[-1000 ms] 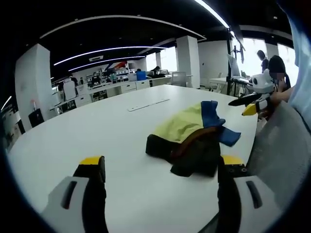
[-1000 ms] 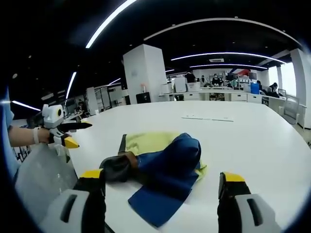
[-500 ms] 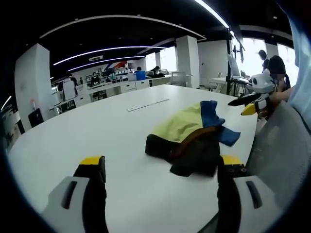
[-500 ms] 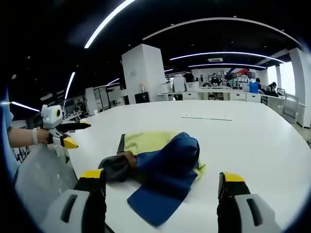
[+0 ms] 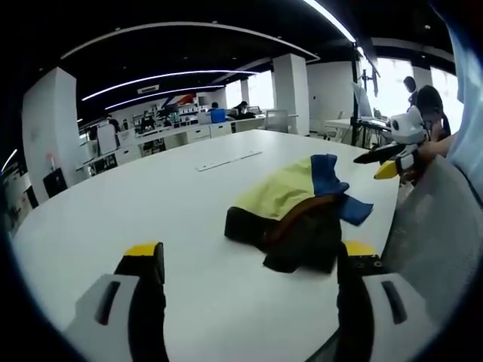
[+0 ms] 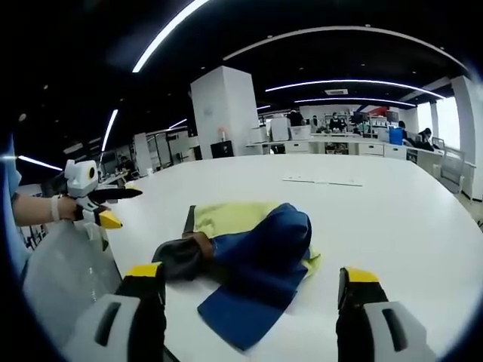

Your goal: Fold the garment on the visible template until the final outline fits inside the template.

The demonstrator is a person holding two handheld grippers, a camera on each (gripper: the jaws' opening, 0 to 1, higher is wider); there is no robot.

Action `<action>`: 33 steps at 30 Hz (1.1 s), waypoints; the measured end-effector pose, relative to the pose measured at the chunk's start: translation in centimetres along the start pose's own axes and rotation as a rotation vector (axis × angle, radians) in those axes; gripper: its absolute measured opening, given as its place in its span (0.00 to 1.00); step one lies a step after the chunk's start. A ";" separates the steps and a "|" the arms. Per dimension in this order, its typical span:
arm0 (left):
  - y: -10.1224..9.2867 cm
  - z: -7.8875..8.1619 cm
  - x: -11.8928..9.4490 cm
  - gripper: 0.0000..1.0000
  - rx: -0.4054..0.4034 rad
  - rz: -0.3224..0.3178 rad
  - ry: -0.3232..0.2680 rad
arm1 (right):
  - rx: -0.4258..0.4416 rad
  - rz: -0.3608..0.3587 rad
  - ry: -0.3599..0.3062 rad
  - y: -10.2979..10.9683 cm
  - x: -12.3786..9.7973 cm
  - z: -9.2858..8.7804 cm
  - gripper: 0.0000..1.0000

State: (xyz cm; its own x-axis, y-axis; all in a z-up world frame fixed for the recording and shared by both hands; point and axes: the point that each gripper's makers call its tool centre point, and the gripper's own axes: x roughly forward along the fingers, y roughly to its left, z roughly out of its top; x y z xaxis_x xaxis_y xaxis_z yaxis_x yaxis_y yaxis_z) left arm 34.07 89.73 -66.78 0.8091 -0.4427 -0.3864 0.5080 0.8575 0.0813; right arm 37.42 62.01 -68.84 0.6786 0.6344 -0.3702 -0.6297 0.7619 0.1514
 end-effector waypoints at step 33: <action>-0.5 1.8 5.6 0.53 0.275 -0.132 0.039 | -0.317 0.085 0.077 -2.4 1.6 2.4 0.66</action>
State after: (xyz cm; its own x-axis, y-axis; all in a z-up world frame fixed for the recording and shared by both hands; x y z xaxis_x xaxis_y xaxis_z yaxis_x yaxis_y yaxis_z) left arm 38.84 86.31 -67.32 0.7216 -0.5306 -0.4447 0.6732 0.6877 0.2719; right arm 40.87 61.53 -67.60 0.5955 0.6730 -0.4387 -0.7774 0.6205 -0.1034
